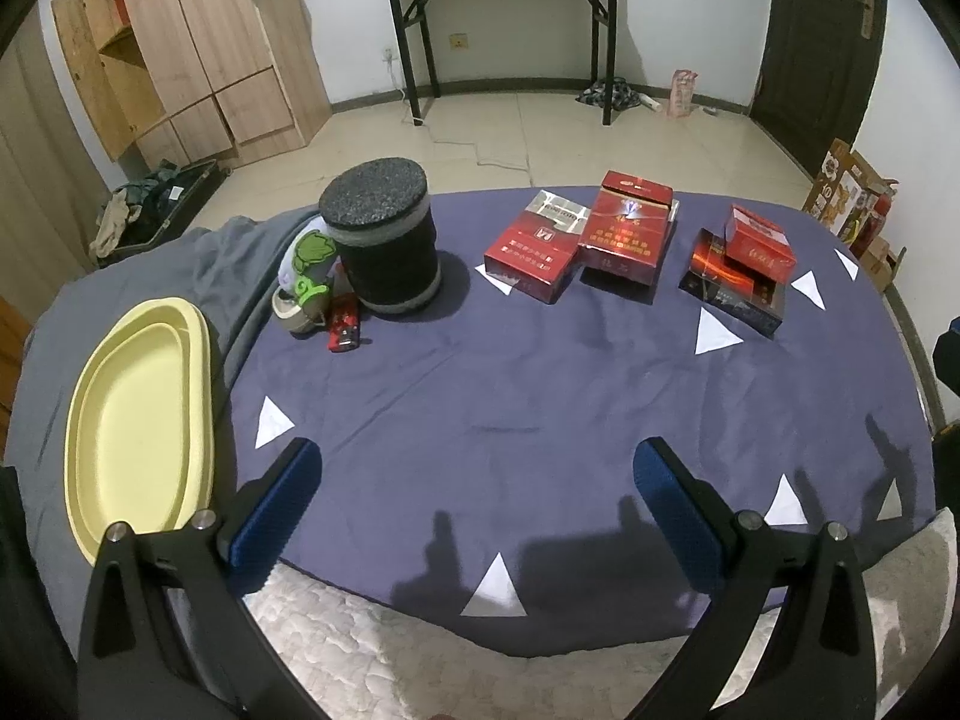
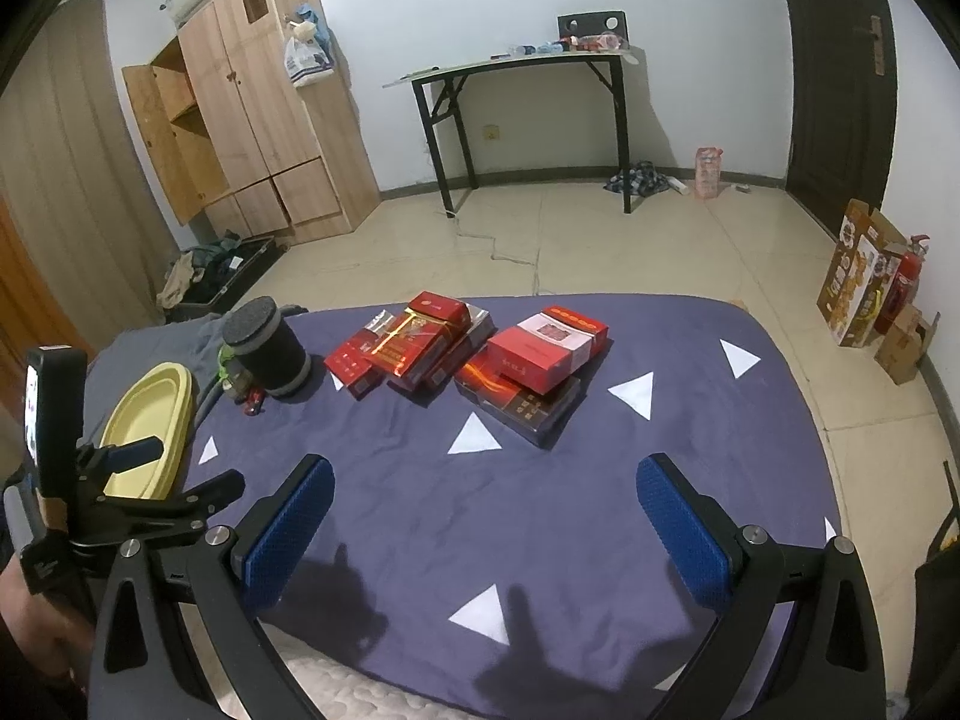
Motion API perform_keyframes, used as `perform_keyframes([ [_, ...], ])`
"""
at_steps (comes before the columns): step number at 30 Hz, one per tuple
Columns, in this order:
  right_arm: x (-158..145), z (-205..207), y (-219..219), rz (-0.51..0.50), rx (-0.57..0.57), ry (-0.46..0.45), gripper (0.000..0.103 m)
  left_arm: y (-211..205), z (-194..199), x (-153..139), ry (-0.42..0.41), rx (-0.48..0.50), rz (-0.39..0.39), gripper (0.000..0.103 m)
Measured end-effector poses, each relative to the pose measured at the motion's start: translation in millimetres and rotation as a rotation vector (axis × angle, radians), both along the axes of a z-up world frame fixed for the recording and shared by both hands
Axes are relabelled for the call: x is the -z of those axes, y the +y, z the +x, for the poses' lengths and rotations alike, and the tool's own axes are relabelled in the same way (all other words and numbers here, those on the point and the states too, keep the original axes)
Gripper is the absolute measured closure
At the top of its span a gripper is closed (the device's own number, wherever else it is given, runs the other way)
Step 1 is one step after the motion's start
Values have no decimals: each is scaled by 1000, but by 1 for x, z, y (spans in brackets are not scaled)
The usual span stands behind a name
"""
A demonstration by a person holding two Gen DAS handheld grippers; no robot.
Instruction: Organize rigid objects
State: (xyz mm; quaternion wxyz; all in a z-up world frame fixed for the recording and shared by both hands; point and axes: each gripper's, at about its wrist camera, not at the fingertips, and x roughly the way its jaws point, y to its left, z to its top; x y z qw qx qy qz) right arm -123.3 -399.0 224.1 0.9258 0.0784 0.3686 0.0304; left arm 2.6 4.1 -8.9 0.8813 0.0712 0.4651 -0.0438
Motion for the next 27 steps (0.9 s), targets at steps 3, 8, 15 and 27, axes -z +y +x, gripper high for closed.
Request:
perform_keyframes([
  [3, 1, -1, -1, -3, -1, -2, 0, 1, 0, 1, 9, 0, -8, 0],
  [8, 1, -1, 0, 1, 0, -1, 0, 2, 0, 0, 17, 11, -25, 0],
  [15, 4, 2, 1, 3, -13, 12, 0, -2, -2, -1, 10, 20, -20, 0],
  [27, 4, 1, 0, 3, -6, 19, 0, -3, -2, -1, 14, 22, -20, 0],
])
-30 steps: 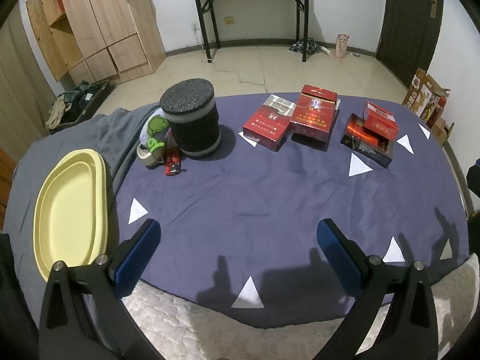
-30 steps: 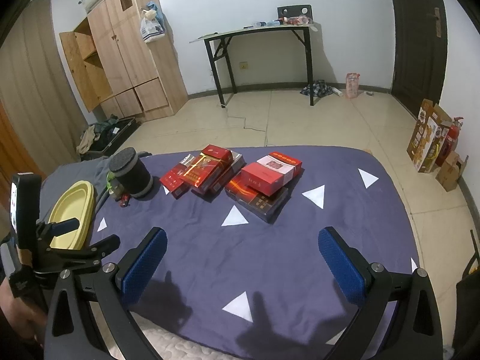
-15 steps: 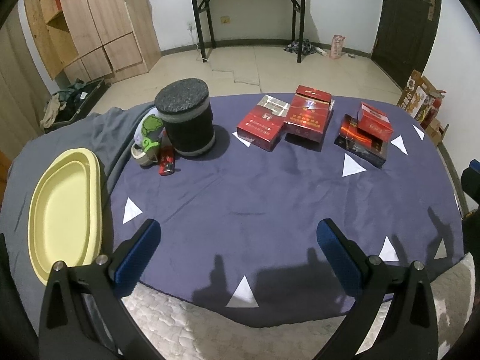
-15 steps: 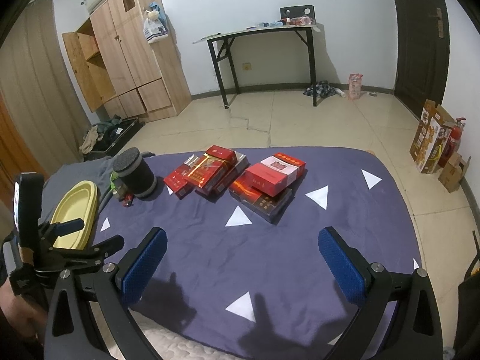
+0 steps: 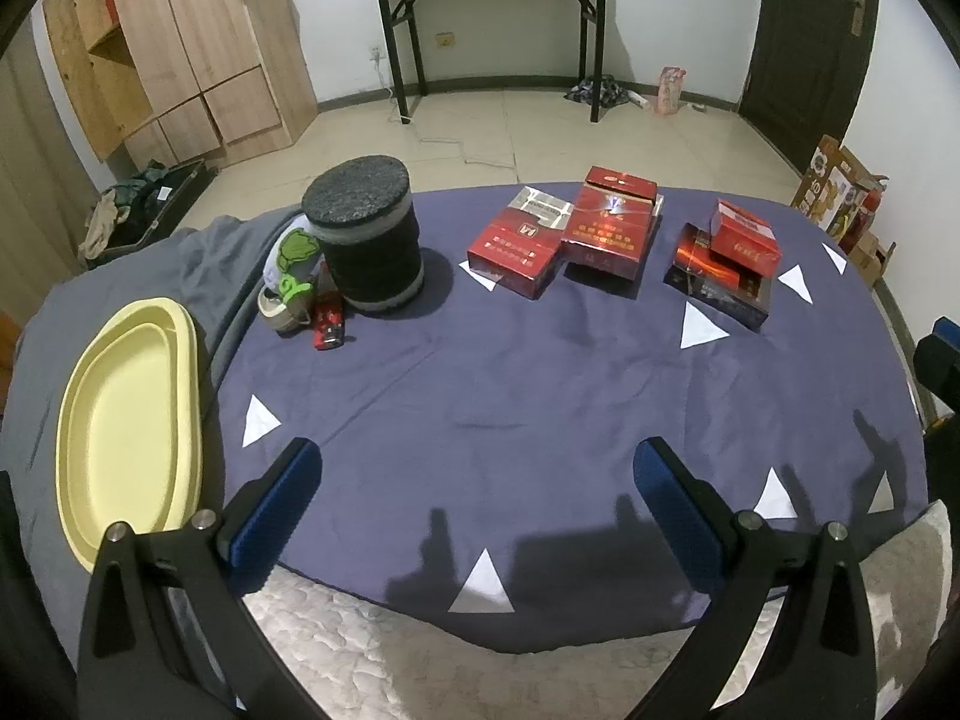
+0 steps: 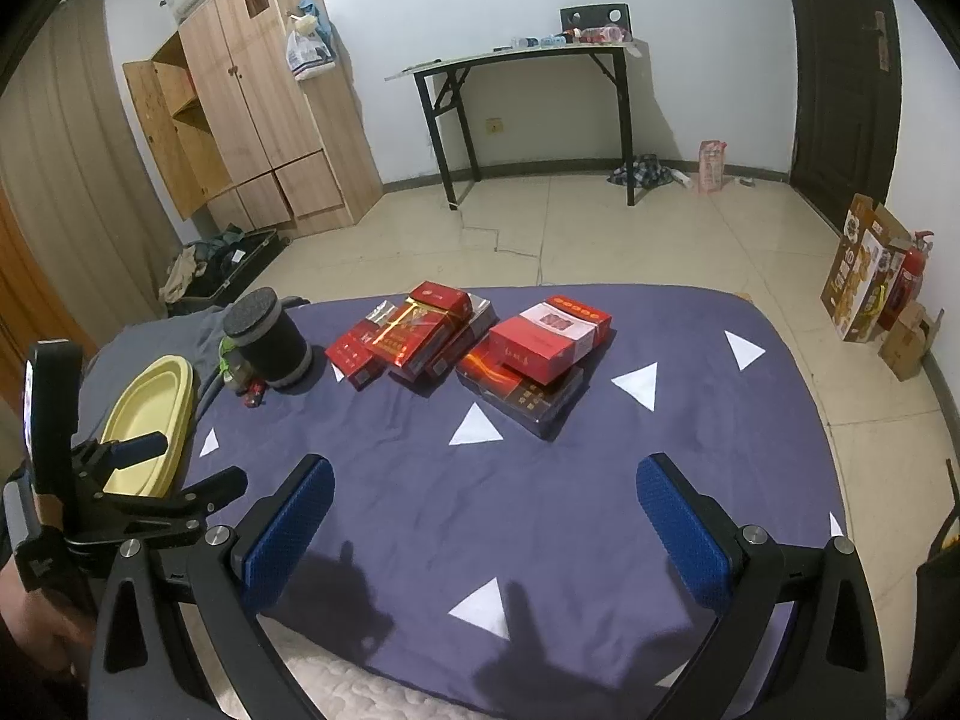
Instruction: Organize rigid objects
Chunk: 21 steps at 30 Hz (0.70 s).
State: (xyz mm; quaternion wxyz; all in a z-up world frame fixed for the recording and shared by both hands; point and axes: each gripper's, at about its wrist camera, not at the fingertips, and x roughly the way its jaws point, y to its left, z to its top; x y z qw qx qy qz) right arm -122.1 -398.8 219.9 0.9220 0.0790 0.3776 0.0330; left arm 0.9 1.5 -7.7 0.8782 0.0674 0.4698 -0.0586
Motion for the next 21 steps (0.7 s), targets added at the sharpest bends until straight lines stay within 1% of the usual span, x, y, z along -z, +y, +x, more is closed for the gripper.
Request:
perform_keyframes([
  [6, -1, 1, 0, -7, 4, 4, 0, -3, -1, -1, -3, 17, 7, 0],
  [17, 1, 4, 0, -4, 3, 13, 0, -2, 0, 0, 4, 14, 4, 0],
  [21, 1, 3, -3, 12, 6, 0, 0, -2, 0, 0, 4, 19, 3, 0],
])
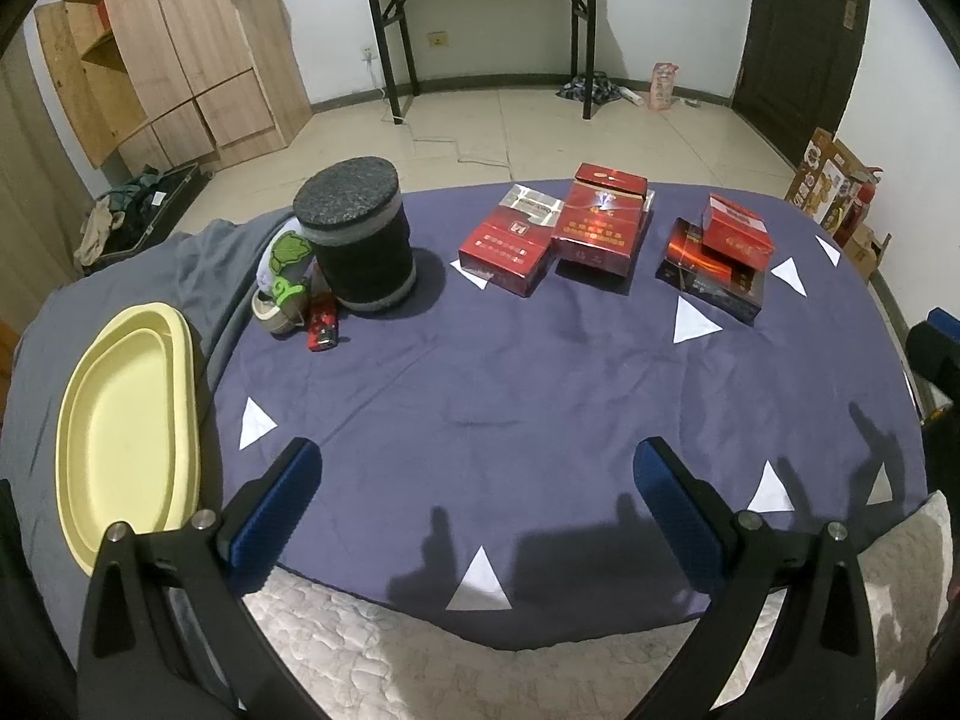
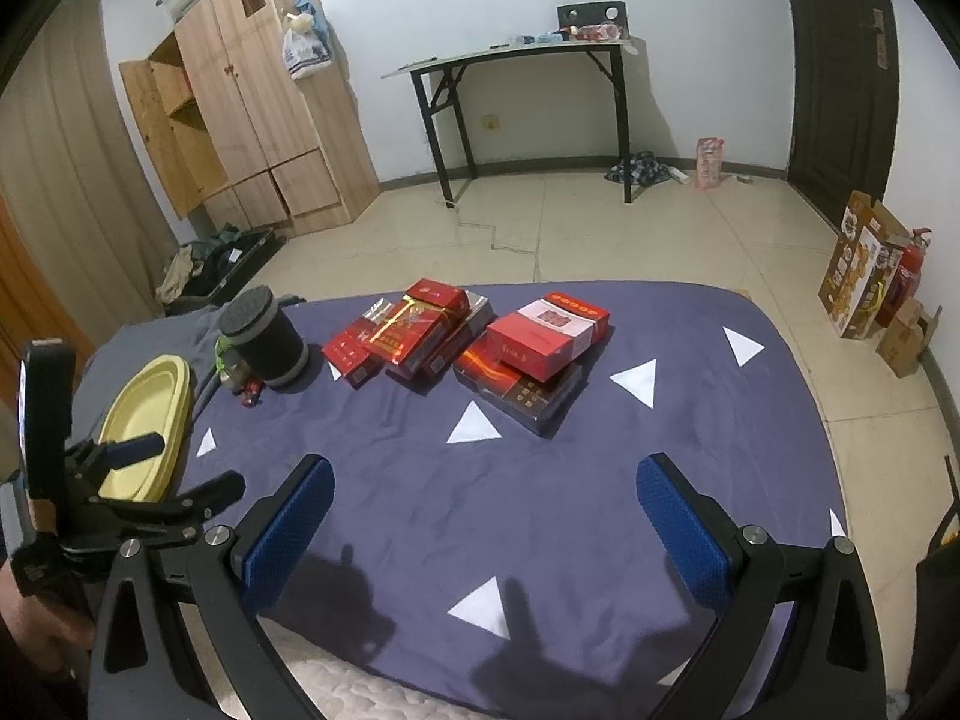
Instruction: Organize rigid objects
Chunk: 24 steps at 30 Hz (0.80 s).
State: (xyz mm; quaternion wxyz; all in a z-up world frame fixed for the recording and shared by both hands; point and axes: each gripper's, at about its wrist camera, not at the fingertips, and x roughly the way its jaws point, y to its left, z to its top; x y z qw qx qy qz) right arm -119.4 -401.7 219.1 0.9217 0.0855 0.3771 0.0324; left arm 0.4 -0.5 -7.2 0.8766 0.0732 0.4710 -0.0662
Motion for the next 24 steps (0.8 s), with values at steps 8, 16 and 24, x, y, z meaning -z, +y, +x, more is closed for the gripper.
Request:
perform_keyframes([
  [8, -9, -12, -10, 38, 75, -79, 0, -2, -2, 0, -5, 6, -1, 0],
  [16, -20, -30, -9, -65, 164, -177, 0, -2, -2, -1, -4, 5, -3, 0],
  [24, -3, -19, -7, -71, 226, -65, 0, 0, 0, -3, 0, 4, -8, 0],
])
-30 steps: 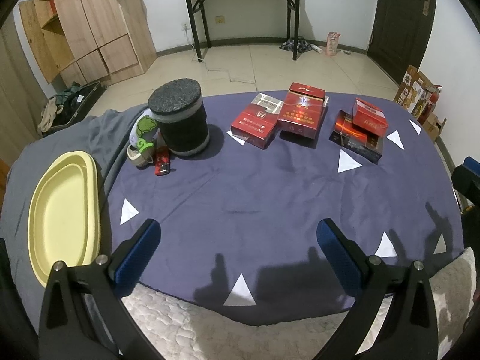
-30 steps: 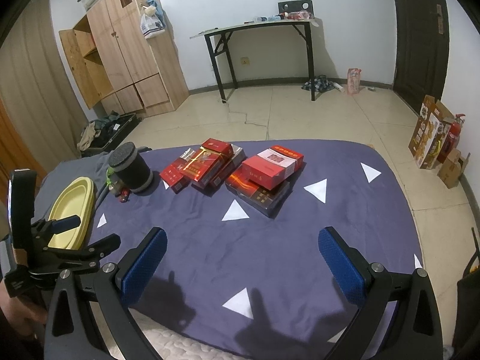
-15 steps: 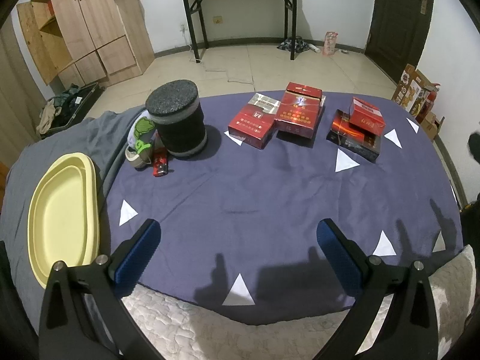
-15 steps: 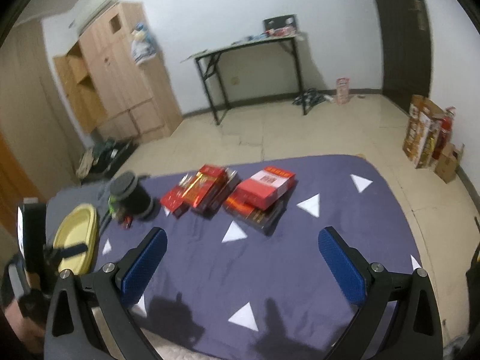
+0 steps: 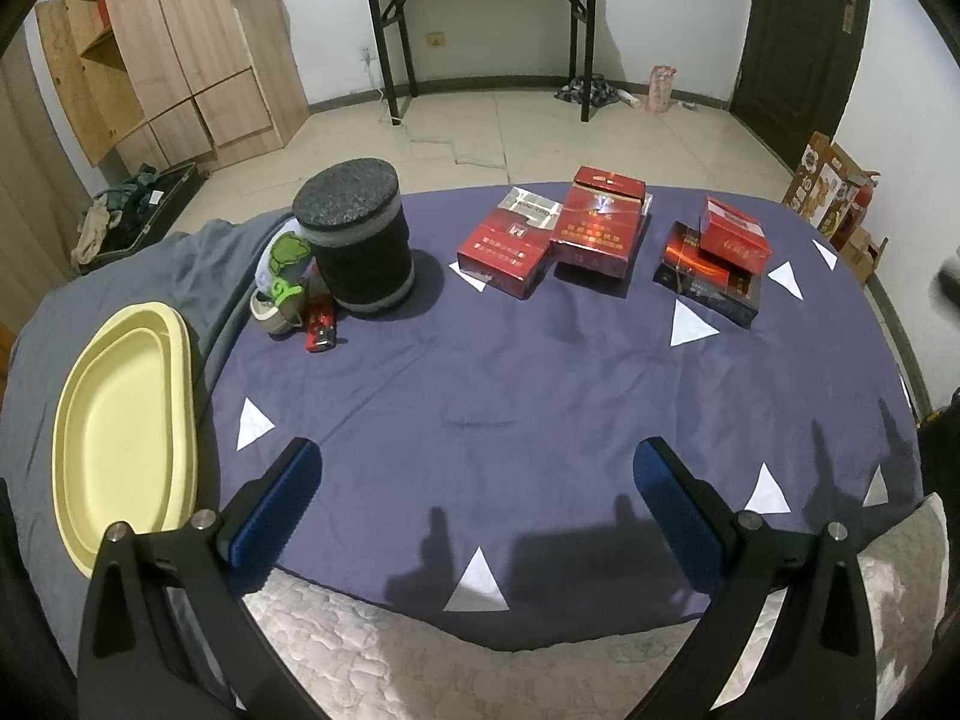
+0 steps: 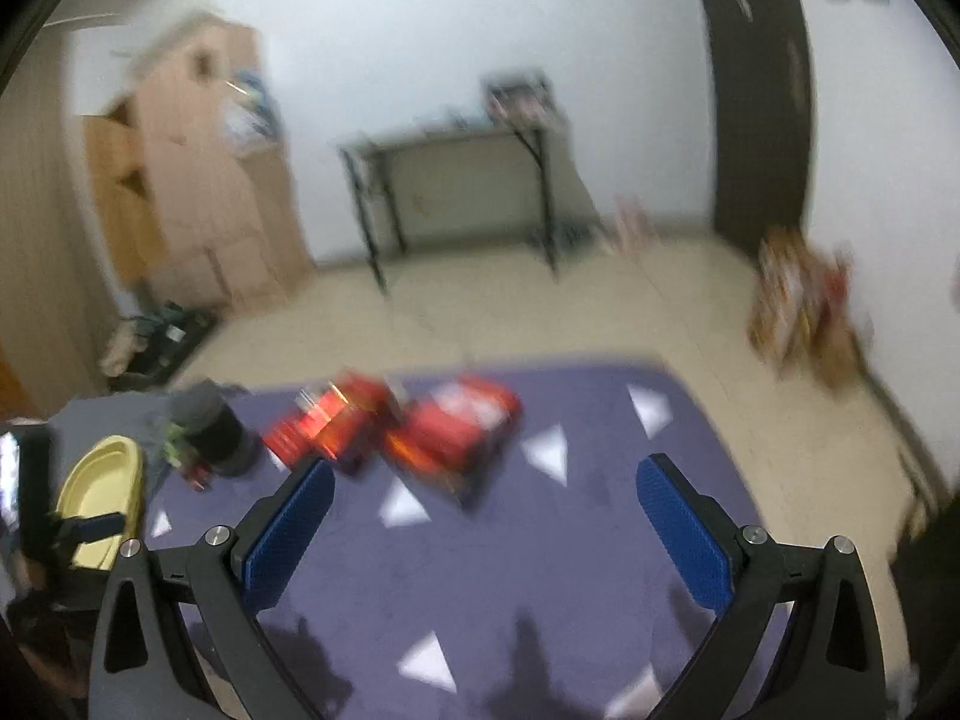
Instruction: Organize rigid objects
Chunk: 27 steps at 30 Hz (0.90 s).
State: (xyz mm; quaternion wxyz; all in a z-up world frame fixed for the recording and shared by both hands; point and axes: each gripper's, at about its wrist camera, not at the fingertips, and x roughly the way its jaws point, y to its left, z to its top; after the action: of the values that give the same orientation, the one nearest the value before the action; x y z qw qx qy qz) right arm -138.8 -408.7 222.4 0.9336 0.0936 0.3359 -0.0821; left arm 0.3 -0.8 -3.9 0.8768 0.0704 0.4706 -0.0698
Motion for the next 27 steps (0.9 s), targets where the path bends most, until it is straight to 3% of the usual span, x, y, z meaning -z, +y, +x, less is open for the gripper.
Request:
perform_keyframes([
  [2, 19, 8, -3, 3, -8, 90, 3, 0, 0, 0, -3, -1, -1, 0],
  [4, 27, 10, 3, -27, -39, 111, 1, 0, 0, 0, -3, -1, -2, 0],
  [7, 21, 9, 9, -12, -82, 79, 1, -1, 0, 0, -1, 3, -2, 0],
  [11, 9, 2, 17, -99, -110, 14, 1, -1, 0, 1, -4, 3, 0, 0],
  [16, 16, 3, 8, 18, -155, 37, 1, -1, 1, 1, -6, 4, -5, 0],
  [27, 20, 19, 3, 41, -200, 108, 0, -1, 0, -3, -14, 18, -21, 0],
])
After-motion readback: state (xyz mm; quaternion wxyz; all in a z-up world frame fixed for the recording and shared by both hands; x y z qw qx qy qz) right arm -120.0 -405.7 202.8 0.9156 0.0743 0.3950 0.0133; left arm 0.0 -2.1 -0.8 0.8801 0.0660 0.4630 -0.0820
